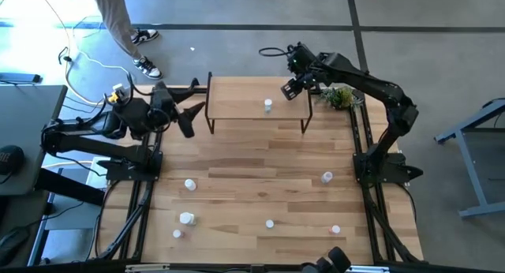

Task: Pick and place medicine bottles onto shelf by color
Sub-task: Put the top pill bottle on the shelf

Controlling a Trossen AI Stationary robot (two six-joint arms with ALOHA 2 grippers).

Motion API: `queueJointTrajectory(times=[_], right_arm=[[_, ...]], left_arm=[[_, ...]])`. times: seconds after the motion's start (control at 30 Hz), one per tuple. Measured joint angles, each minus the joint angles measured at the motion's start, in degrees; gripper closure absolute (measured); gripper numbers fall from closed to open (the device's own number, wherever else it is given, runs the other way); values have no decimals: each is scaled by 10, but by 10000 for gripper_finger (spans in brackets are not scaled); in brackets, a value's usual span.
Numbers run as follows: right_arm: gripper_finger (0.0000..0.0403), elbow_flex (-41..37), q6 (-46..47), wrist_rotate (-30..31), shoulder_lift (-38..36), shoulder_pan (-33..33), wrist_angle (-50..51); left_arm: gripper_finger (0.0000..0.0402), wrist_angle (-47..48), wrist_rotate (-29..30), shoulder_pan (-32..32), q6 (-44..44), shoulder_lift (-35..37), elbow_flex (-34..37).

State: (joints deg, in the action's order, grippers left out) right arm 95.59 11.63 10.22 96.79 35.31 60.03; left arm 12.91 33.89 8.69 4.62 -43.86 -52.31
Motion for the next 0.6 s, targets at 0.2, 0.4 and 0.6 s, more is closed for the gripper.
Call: queueJointTrajectory(times=[0.2,0.4,0.6], right_arm=[[219,0,-1,-2,0,0,1],[182,-2,-1,3,1,0,-10],[168,-2,1,4,-8,3,-23]], left_arm=[[158,-1,-3,35,-14,0,0],[158,0,-21,56,-22,0,0],[158,26,-21,79,-28,1,0]])
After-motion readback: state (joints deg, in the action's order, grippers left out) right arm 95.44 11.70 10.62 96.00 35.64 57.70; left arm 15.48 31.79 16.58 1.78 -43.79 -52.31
